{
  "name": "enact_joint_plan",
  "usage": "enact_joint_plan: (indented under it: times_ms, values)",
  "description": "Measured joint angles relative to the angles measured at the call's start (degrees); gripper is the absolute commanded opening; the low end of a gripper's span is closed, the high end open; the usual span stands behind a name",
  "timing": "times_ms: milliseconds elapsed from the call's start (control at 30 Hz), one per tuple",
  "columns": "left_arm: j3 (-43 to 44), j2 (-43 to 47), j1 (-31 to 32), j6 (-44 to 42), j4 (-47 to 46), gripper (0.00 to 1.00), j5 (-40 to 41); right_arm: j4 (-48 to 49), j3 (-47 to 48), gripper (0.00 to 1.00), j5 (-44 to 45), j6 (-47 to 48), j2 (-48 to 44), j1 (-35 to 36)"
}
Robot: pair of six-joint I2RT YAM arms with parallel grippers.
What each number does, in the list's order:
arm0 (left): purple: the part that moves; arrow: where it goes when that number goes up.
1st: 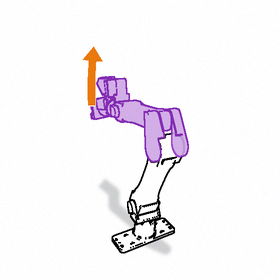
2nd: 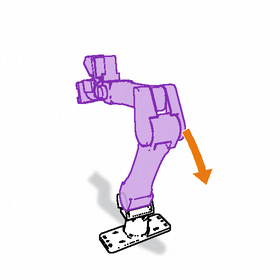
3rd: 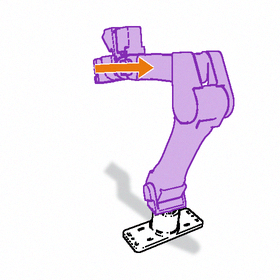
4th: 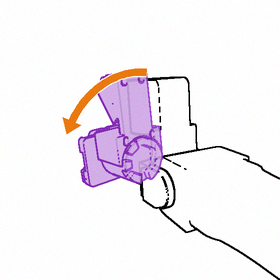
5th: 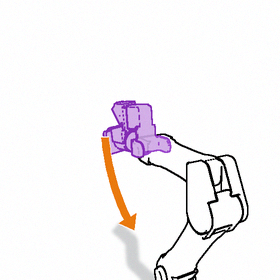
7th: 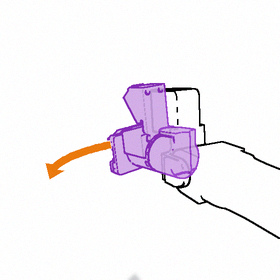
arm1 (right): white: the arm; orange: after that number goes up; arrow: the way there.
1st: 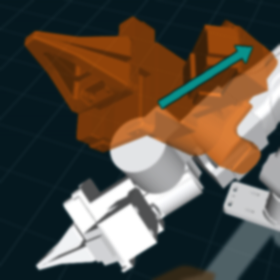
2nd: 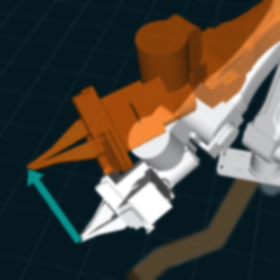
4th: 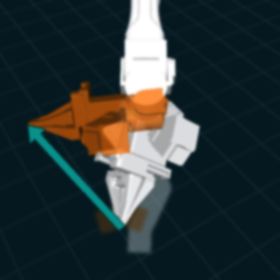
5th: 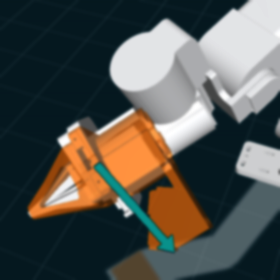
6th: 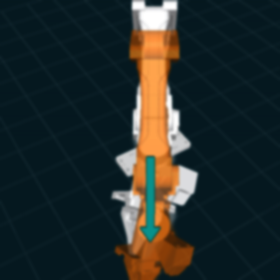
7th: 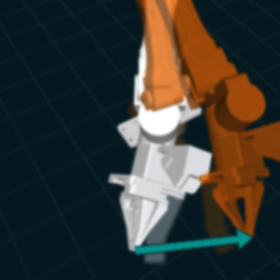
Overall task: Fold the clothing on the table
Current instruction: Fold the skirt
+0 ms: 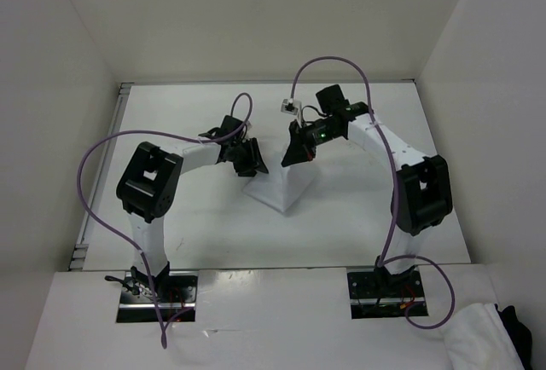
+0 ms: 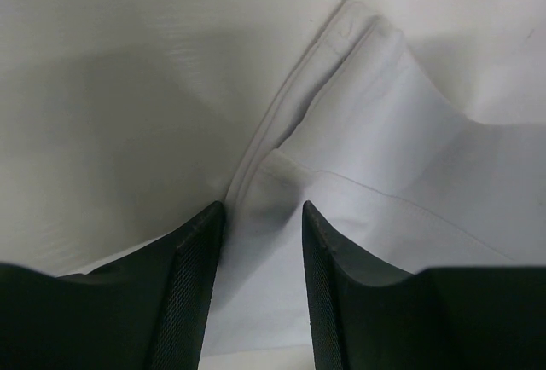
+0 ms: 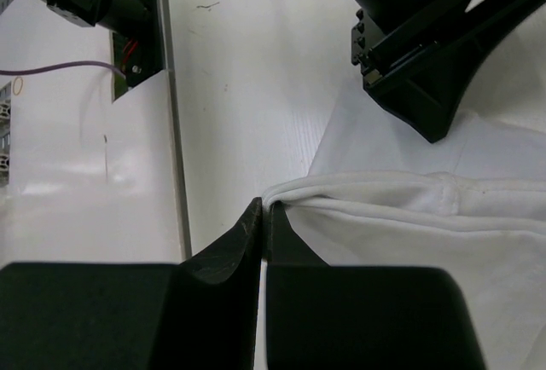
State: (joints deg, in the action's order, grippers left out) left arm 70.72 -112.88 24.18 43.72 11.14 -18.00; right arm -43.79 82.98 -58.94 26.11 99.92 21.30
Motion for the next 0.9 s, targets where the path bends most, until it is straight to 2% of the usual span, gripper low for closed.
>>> enact_joint_plan:
  times_ms: [300,400,433,667,900]
  values:
    - [0.02,-0.72,0.74,0.04,-2.08,0.50,-1.86,3.50,2.10,0.00,2.64,-2.32,4.72,6.97]
    - [0.02,-0.87,0.74,0.04,-2.29,0.50,-2.21,5.73,2.67,0.48,4.04,-3.78,7.23,9.11]
    - [0.02,-0.96,0.74,0.09,-2.49,0.50,-2.45,6.23,2.71,0.61,4.55,-4.61,7.91,9.40]
    - [0.02,-1.42,0.74,0.15,-3.56,0.51,-4.04,10.47,2.89,0.74,7.87,-7.93,9.44,9.68]
    - [0.07,-1.16,-0.61,-0.22,-2.75,0.54,-4.26,10.60,2.91,0.81,8.15,-8.44,2.43,4.33]
